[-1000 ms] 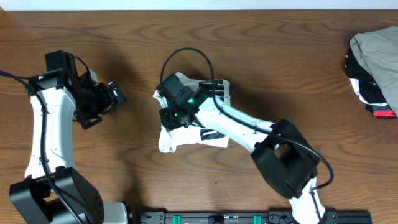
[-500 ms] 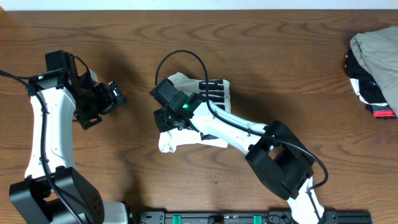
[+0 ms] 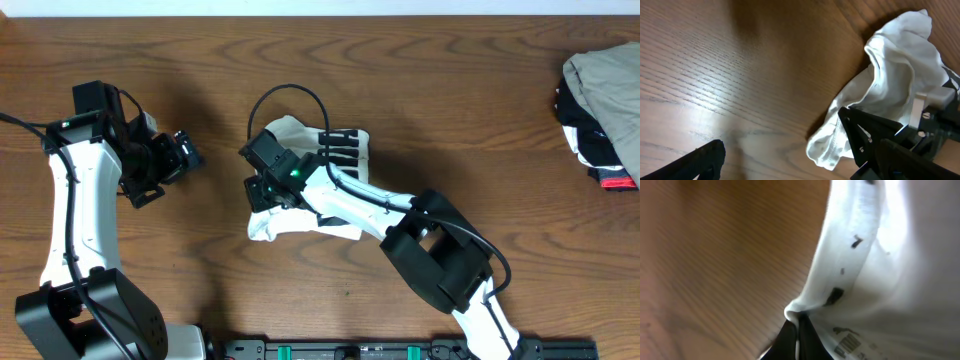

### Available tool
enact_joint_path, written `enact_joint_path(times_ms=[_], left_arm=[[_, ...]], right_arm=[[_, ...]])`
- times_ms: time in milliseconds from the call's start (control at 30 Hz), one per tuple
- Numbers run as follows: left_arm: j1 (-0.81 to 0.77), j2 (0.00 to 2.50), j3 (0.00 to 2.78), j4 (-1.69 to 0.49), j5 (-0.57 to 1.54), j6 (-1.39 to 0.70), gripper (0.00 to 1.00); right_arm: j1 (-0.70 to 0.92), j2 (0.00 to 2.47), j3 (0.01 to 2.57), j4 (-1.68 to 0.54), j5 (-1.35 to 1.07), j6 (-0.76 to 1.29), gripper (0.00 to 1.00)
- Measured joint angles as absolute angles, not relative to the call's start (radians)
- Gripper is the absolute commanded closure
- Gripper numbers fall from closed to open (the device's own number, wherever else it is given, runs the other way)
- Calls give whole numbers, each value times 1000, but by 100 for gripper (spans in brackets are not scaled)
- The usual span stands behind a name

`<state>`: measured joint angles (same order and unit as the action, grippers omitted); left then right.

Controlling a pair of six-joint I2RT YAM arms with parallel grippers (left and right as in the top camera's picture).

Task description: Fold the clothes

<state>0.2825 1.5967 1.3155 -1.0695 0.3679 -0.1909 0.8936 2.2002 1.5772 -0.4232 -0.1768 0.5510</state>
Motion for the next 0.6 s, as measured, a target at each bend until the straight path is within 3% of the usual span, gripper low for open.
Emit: enact_joint_path(times_ms=[200,333,400,600], left_arm=[[282,1597,1316,-1069,368,-191,2],[282,1597,1316,-1069,368,-191,2],[282,1597,1316,-1069,368,-191,2],[282,1597,1316,-1069,368,-191,2]], right_arm=[[899,2200,1577,-357,-265,540,86],[904,2200,1577,-312,-366,478,60],[906,2200,1577,-308,-420,430,59],[897,2200,1577,-306,-508,377,73]])
